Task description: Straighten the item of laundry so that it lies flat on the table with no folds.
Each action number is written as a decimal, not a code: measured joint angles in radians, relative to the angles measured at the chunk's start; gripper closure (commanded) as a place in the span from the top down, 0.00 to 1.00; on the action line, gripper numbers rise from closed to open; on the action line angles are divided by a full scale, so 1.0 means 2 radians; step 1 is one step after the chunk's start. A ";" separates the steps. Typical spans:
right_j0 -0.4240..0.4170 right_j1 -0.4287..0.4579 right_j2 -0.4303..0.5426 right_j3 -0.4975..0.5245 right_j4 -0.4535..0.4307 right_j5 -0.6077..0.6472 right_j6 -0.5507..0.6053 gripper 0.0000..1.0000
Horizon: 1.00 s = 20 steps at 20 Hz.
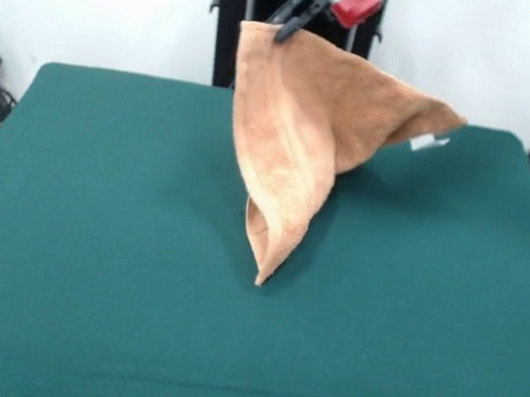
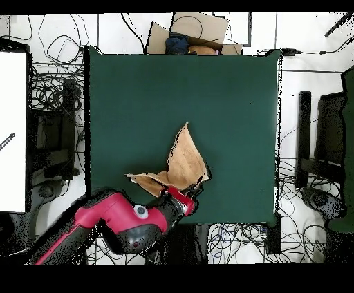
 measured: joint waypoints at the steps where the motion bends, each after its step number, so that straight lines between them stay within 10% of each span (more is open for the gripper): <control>1: 0.005 -0.019 0.028 -0.002 -0.013 0.030 0.000 0.00; 10: 0.001 -0.166 0.220 -0.005 -0.096 0.266 0.000 0.00; 16: -0.137 -0.354 0.419 -0.016 0.010 0.543 -0.117 0.00; 20: -0.176 -0.404 0.474 -0.026 0.051 0.616 -0.218 0.00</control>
